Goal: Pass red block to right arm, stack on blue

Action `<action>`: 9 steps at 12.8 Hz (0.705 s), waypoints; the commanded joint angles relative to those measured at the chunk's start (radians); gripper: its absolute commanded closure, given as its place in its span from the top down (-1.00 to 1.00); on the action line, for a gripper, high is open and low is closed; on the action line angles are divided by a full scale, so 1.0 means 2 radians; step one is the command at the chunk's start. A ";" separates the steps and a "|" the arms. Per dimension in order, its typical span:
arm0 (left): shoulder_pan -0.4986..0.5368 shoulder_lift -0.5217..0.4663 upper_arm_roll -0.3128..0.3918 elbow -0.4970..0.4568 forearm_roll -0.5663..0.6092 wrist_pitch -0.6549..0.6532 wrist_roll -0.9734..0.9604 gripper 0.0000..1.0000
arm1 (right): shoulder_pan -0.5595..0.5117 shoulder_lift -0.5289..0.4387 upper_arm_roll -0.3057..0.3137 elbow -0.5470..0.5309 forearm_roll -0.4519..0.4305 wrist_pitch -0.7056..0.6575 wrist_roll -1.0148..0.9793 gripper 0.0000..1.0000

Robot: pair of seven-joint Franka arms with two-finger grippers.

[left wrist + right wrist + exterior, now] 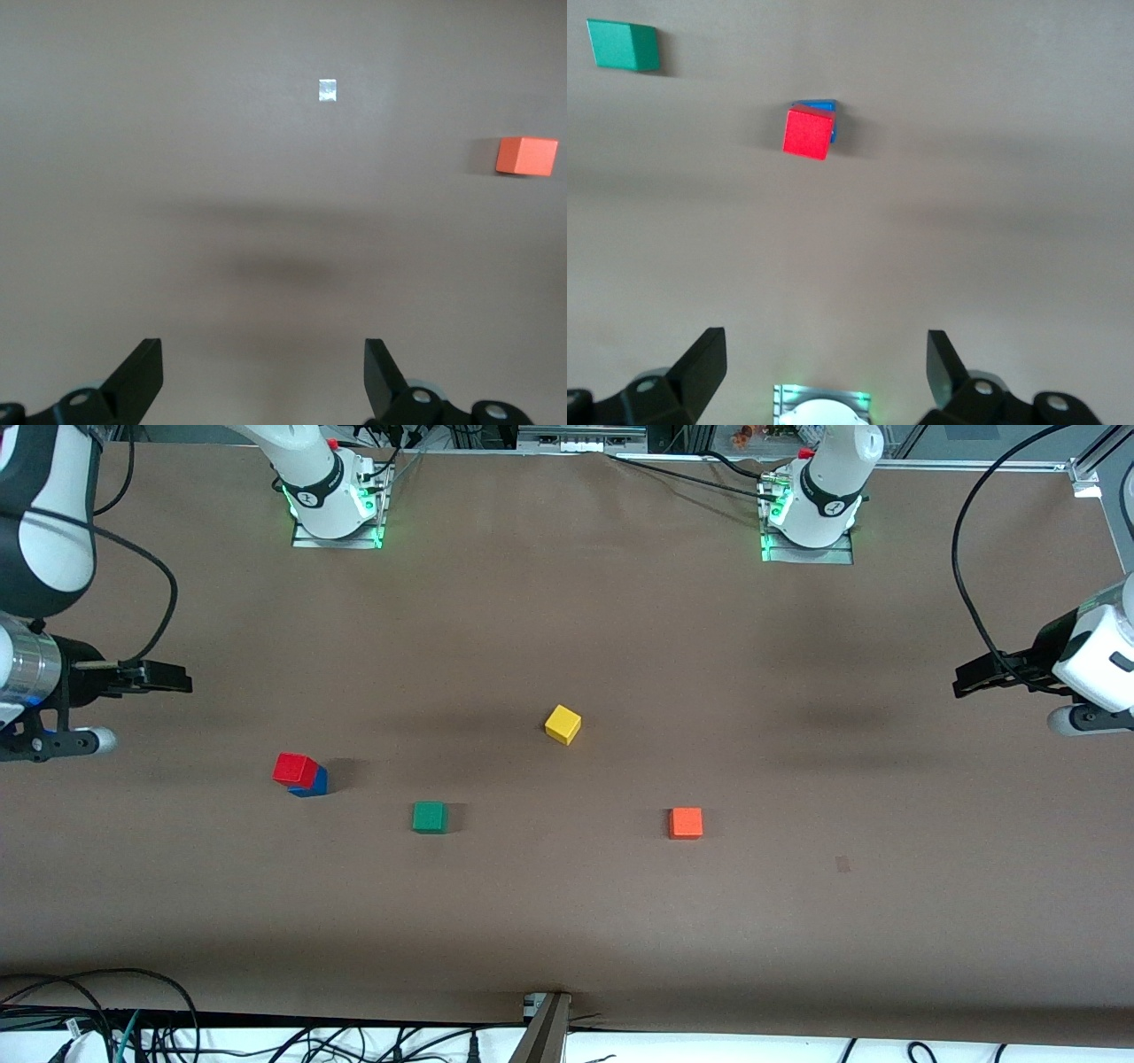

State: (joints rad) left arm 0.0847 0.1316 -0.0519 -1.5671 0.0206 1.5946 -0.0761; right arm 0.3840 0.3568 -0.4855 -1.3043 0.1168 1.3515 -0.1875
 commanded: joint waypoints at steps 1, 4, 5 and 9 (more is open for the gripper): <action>0.006 0.005 -0.002 0.009 0.005 0.002 0.011 1.00 | -0.038 -0.029 0.060 0.006 -0.035 -0.012 -0.003 1.00; 0.006 0.006 -0.002 0.010 0.006 0.003 0.010 1.00 | -0.134 -0.072 0.170 -0.014 -0.061 0.005 -0.002 1.00; 0.006 0.005 -0.002 0.010 0.008 0.003 0.010 1.00 | -0.140 -0.091 0.174 -0.028 -0.061 0.017 -0.002 1.00; 0.009 0.001 -0.001 0.008 0.011 -0.003 0.014 1.00 | -0.196 -0.150 0.230 -0.086 -0.069 0.023 -0.005 1.00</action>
State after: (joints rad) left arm 0.0944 0.1342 -0.0516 -1.5658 0.0206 1.5996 -0.0724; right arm 0.0321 0.1265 -0.0893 -1.3792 0.0030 1.3671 -0.1927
